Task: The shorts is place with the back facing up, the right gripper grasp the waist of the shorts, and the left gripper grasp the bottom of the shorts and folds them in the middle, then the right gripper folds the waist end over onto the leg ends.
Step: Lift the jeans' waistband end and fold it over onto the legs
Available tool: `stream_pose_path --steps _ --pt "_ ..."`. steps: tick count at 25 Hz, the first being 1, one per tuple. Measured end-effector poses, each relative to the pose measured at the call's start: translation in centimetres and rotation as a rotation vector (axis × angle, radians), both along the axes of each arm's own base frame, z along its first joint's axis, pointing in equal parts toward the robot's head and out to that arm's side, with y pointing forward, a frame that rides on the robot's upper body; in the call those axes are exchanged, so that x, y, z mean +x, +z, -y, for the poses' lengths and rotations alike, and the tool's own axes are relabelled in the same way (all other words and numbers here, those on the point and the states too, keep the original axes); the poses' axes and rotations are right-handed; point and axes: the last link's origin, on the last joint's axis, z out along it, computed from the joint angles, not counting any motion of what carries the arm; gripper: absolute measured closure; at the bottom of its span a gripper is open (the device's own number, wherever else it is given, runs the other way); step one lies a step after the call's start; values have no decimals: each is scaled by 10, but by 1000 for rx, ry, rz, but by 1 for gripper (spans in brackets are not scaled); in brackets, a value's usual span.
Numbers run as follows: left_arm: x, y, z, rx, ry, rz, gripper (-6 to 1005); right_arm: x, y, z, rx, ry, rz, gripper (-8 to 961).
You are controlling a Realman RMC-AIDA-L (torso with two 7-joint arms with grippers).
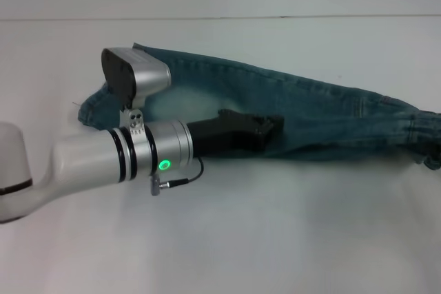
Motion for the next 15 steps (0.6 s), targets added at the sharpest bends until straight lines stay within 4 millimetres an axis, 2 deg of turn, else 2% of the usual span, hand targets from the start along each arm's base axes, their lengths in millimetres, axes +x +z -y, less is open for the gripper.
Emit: stream_pose_path --steps 4,15 --pt "-2 -5 5 -12 34 7 1002 -5 5 -1 8 11 -22 903" --pt "-9 -12 16 -24 52 10 996 -21 16 -13 30 18 -74 903"
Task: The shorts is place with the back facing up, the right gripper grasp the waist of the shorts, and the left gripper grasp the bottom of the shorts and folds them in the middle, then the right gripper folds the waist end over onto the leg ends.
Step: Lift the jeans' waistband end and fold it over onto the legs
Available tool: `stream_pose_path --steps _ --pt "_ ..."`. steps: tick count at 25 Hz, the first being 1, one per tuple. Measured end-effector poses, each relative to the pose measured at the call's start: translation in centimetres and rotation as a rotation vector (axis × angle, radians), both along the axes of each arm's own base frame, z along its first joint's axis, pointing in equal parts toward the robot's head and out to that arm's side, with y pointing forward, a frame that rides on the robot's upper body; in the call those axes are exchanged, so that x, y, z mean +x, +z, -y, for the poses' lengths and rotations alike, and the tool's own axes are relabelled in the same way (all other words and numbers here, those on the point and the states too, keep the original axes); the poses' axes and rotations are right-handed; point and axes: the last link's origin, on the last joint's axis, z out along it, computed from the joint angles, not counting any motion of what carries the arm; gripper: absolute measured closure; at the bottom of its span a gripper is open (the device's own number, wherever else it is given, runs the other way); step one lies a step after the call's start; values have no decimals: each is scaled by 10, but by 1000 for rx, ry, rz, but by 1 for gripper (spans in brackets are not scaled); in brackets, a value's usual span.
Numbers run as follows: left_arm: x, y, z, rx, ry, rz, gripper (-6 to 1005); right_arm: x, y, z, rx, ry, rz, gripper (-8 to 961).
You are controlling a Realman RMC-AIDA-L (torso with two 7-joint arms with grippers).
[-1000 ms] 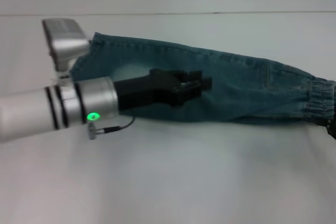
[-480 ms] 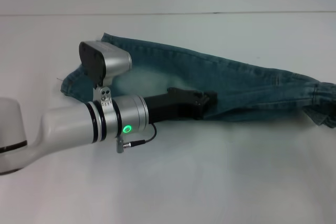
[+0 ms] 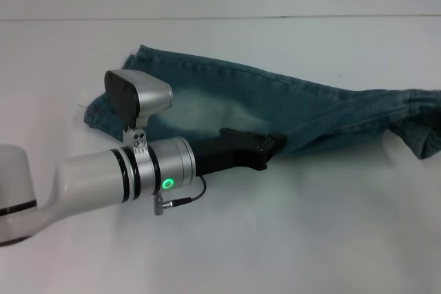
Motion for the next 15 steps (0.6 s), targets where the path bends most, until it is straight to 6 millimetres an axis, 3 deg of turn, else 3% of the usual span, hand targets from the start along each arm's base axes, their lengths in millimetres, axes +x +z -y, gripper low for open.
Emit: stream_pose_path --steps 8,15 --pt "4 -9 8 54 -11 16 997 -20 9 -12 62 73 -95 903" --pt "5 -11 12 60 -10 24 996 -57 -3 -48 34 147 -219 902"
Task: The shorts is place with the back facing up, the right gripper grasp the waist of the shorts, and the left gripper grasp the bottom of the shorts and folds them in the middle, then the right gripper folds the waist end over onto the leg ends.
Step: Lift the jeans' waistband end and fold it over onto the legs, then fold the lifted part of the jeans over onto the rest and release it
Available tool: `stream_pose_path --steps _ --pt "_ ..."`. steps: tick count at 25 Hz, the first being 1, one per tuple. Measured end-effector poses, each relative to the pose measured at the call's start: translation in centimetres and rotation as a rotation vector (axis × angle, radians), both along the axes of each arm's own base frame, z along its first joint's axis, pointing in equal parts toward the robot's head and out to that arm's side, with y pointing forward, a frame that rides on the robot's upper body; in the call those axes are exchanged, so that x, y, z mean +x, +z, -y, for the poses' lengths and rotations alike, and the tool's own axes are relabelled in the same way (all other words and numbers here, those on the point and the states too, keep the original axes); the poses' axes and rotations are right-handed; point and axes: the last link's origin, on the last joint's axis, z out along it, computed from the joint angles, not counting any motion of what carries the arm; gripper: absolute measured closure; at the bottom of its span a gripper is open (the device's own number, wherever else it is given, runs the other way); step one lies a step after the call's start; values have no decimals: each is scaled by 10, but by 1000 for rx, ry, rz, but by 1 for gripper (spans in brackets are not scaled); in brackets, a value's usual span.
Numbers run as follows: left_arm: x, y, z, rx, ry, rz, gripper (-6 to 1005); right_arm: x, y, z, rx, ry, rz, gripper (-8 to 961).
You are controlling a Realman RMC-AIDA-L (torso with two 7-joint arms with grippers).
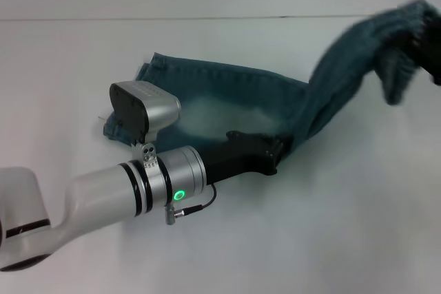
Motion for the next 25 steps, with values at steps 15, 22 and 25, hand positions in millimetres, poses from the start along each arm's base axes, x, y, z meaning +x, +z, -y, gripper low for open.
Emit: stream_pose_path --steps 15,22,25 --pt "-32 17 2 170 -21 -42 997 -70 -80 -57 -179 102 83 902" --pt "-110 121 16 512 24 -47 997 -82 -85 -67 -195 117 137 902" --pt "-131 161 33 631 52 -28 996 -92 -97 -71 -236 134 211 902"
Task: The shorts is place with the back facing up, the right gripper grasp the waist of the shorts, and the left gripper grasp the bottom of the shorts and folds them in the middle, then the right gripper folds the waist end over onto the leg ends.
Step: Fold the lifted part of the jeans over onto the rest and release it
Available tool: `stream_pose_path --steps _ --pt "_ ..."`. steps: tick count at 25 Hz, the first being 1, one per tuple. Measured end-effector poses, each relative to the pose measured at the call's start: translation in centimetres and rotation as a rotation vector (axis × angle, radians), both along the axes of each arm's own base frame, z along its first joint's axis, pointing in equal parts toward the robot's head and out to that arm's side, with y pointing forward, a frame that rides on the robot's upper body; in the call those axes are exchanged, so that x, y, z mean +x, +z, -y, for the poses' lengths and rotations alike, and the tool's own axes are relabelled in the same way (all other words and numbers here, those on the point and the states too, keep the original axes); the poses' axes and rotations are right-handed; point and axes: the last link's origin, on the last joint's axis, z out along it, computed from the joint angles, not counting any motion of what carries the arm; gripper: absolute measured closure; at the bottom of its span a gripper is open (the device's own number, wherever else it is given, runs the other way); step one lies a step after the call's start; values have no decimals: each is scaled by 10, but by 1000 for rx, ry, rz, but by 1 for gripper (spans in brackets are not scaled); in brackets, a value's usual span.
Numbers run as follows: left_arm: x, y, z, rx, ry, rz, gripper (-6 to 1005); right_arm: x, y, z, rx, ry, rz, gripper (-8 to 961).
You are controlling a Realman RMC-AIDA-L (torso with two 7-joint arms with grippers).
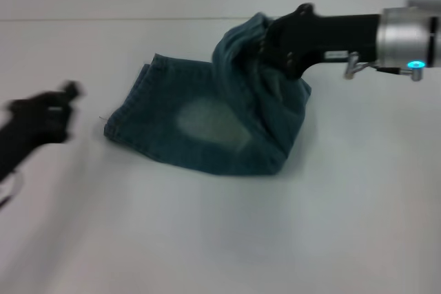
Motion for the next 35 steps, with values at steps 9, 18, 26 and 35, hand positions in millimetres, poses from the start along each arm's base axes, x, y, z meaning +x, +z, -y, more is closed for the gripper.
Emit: stream_pose_path --steps 9,18,26,35 --pt "-27 45 41 141 47 46 993 -50 -57 -10 -100 205 385 901" --pt "-31 46 49 150 61 51 993 -98 -107 -10 -133 435 646 901" --pt "-31 43 48 145 68 62 992 -118 -119 -6 -96 542 659 670" --pt "-29 43 46 140 59 61 984 -112 -97 -12 -43 436 534 198"
